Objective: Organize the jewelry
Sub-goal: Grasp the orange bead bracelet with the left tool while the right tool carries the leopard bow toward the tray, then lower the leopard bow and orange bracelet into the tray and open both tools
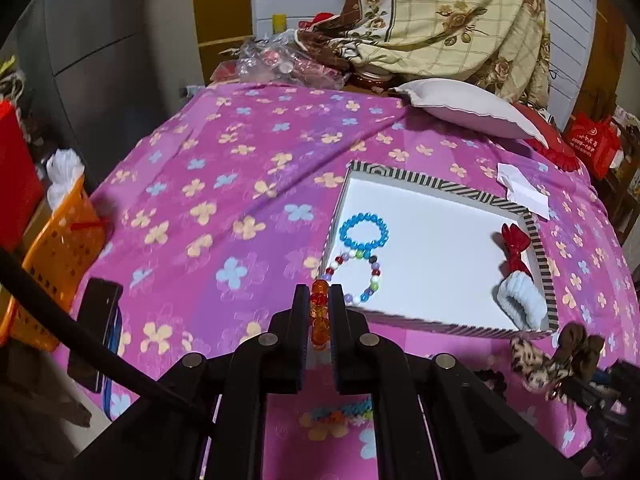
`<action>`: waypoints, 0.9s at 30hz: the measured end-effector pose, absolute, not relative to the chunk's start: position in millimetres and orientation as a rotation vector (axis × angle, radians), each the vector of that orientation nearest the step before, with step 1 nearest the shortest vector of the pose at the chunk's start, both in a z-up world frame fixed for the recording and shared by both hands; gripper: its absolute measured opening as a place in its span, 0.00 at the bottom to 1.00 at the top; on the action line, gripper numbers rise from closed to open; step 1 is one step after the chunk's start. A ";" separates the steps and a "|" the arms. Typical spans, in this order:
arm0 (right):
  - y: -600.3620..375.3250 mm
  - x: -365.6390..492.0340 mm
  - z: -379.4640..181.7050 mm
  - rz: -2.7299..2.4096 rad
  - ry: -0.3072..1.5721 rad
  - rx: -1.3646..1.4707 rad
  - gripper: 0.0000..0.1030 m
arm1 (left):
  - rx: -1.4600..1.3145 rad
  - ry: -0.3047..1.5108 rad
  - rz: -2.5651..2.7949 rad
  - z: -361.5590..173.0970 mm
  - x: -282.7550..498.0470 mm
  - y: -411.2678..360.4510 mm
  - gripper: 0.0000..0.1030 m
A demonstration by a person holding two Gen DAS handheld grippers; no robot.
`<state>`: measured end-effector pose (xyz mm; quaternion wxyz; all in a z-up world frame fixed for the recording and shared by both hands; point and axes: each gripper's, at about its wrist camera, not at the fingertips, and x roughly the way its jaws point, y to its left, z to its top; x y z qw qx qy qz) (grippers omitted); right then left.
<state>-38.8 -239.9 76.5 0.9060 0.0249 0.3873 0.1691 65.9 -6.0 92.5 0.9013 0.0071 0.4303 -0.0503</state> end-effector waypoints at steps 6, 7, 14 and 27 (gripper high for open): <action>-248.0 -12.8 91.7 0.317 0.771 0.040 0.19 | 0.034 0.890 -0.119 100.6 82.7 -22.7 0.23; -250.2 -7.1 93.5 0.310 0.768 0.041 0.19 | 0.038 0.892 -0.122 102.0 87.3 -26.4 0.23; -260.7 28.5 95.1 0.279 0.778 0.036 0.19 | 0.026 0.900 -0.134 109.5 114.8 -45.3 0.23; -266.6 76.1 73.6 0.252 0.831 0.030 0.19 | 0.064 0.941 -0.137 95.3 153.9 -78.9 0.23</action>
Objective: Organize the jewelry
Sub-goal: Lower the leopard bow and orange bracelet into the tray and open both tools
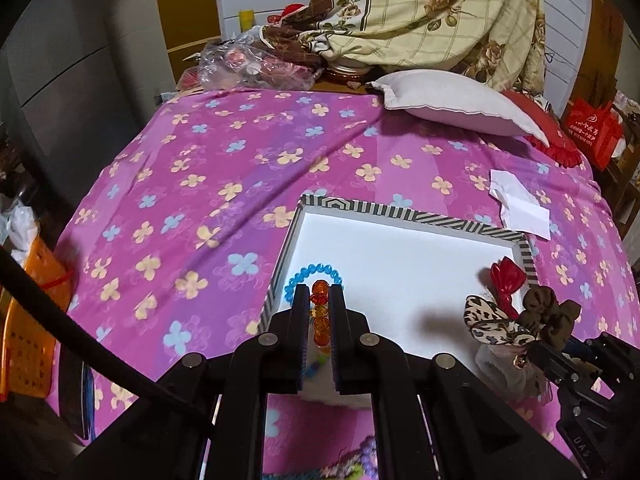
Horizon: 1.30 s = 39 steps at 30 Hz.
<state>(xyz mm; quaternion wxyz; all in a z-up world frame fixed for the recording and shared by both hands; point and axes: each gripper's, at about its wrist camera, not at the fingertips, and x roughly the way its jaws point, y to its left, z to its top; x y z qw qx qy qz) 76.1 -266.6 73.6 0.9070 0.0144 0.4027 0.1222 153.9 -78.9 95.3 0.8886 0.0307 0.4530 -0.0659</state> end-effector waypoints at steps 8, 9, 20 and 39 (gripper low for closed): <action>-274.3 129.9 55.6 0.231 0.874 0.036 0.19 | 0.059 0.991 -0.149 74.7 200.1 -109.3 0.23; -276.1 139.1 53.4 0.224 0.879 0.037 0.19 | 0.060 0.991 -0.151 73.2 205.3 -113.0 0.23; -283.9 206.2 3.4 0.183 1.003 0.067 0.19 | 0.048 1.045 -0.068 31.1 266.4 -108.5 0.23; -293.4 158.0 26.5 0.165 0.956 0.132 0.60 | -0.009 1.103 -0.088 18.6 239.2 -79.2 0.44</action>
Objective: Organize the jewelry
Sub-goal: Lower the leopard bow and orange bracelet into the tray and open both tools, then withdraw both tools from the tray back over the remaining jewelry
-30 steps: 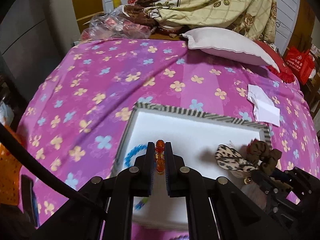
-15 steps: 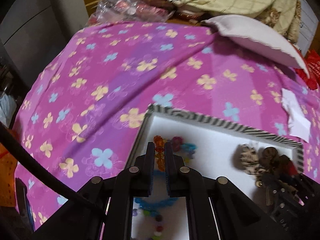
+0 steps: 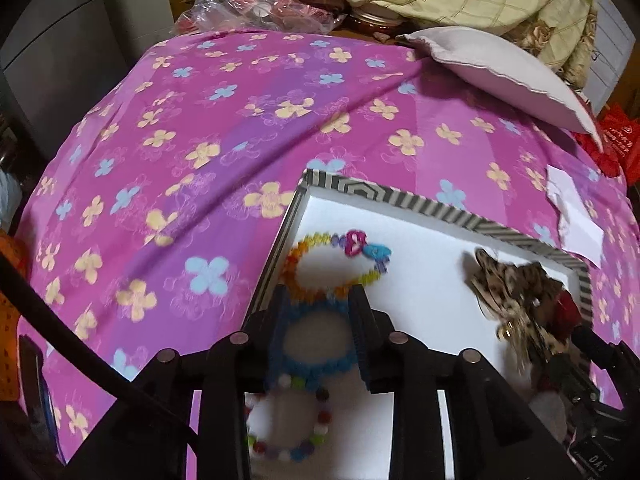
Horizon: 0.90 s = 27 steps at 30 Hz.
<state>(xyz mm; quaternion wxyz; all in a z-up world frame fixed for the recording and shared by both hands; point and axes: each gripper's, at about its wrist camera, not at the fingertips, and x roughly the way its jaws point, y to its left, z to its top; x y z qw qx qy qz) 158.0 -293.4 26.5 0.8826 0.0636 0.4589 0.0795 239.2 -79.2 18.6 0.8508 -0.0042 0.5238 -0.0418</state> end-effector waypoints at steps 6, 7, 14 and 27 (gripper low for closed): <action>-284.6 109.7 51.9 0.144 0.890 0.118 0.68 | -0.038 1.076 -0.101 42.7 194.4 -62.6 0.44; -283.0 100.9 55.0 0.137 0.882 0.116 0.68 | -0.034 1.072 -0.100 45.1 189.5 -60.6 0.44; -279.7 48.2 66.3 0.098 0.829 0.158 0.68 | -0.040 1.020 -0.088 65.2 124.9 -39.1 0.44; -264.2 -30.0 61.9 0.102 0.839 0.109 0.68 | -0.020 0.936 -0.005 56.4 26.8 -8.0 0.44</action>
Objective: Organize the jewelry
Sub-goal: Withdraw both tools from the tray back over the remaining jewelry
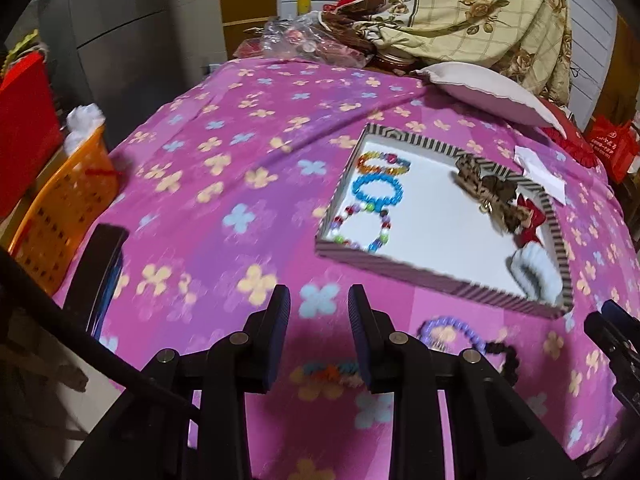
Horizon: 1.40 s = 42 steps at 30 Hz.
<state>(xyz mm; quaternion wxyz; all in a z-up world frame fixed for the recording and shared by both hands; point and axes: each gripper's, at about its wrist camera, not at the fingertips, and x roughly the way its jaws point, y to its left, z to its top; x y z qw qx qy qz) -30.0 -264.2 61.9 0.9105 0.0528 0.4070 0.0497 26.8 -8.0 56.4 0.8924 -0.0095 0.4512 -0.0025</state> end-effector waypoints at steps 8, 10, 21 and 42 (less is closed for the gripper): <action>-256.2 -61.5 51.4 0.100 0.851 0.099 0.68 | -0.016 0.936 0.017 44.8 -6.1 -4.2 0.44; -254.0 -66.1 49.8 0.097 0.850 0.091 0.68 | -0.013 0.935 0.018 43.0 -11.4 -5.5 0.44; -245.1 -83.4 44.1 0.104 0.838 0.071 0.68 | 0.002 0.946 -0.001 35.5 -30.7 -13.7 0.44; -238.6 -88.7 34.5 0.152 0.903 0.071 0.68 | 0.020 0.959 0.014 29.0 -37.0 -13.6 0.44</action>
